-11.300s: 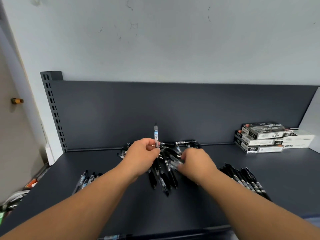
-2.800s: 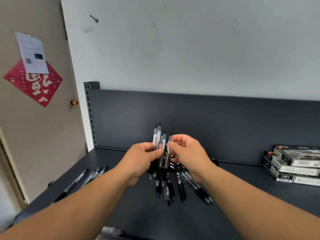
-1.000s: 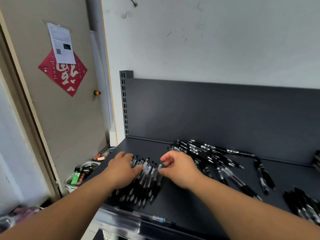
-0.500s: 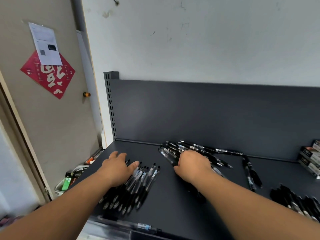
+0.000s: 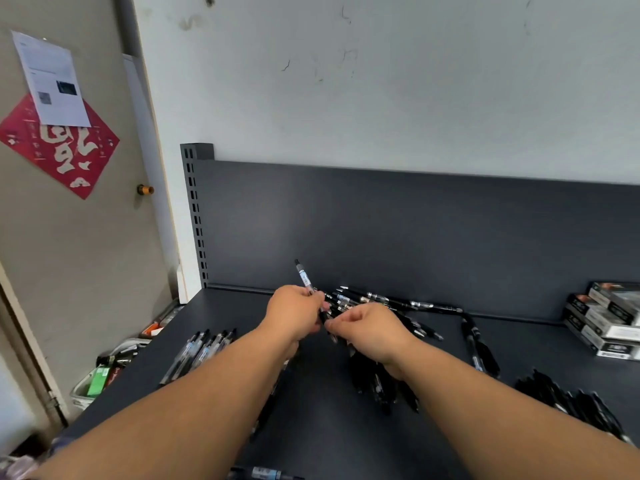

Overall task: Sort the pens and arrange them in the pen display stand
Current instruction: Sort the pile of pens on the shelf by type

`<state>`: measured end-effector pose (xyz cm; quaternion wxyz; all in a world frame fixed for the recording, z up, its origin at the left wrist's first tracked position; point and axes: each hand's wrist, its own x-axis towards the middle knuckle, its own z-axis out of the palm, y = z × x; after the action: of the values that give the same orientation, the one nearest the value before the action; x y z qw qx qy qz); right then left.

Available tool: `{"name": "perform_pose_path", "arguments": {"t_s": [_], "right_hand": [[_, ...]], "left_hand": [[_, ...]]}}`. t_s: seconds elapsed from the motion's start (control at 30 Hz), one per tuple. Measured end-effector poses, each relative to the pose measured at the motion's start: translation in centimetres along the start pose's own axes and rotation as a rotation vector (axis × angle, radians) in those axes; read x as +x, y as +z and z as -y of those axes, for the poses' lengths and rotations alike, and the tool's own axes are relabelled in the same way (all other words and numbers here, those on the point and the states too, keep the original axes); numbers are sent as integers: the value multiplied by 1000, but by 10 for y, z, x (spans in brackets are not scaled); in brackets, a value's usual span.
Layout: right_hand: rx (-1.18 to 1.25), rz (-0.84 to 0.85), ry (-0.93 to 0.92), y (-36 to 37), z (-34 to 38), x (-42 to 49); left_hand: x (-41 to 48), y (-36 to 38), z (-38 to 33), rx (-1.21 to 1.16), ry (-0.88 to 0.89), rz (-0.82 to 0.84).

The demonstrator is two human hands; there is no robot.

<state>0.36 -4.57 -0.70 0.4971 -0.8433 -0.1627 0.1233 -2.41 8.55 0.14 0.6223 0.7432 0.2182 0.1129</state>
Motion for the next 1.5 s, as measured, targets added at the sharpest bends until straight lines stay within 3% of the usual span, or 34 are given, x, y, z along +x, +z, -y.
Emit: {"name": "perform_pose_path", "arguments": {"t_s": [0.07,0.23,0.37,0.53,0.77,0.93,1.13,1.3,1.5], "right_hand": [[-75,-22,-31,-11,-1,6],[-623,-197,-133,-40,-12,40],[-917,-114,-129,-42,-19,59],[-1050,-84,-130,-37,-17,79],[-987,13,49,-41,-14,95],[-1024,-24,-35,-43,-12,87],[-642,-86,-92,-52,-4,69],[-279,-5,-183,-58,6,44],[-300,-5,-154,-82,1,17]], "left_hand": [[4,6,-2,-66,3,-6],[14,9,-3,-77,44,-15],[21,12,-3,-77,70,-22],[31,13,3,-7,96,-47],[38,17,6,2,80,-30],[38,22,6,-1,72,-14],[33,26,1,-95,70,26],[20,37,-11,-264,72,119],[7,48,-14,-277,93,129]]}}
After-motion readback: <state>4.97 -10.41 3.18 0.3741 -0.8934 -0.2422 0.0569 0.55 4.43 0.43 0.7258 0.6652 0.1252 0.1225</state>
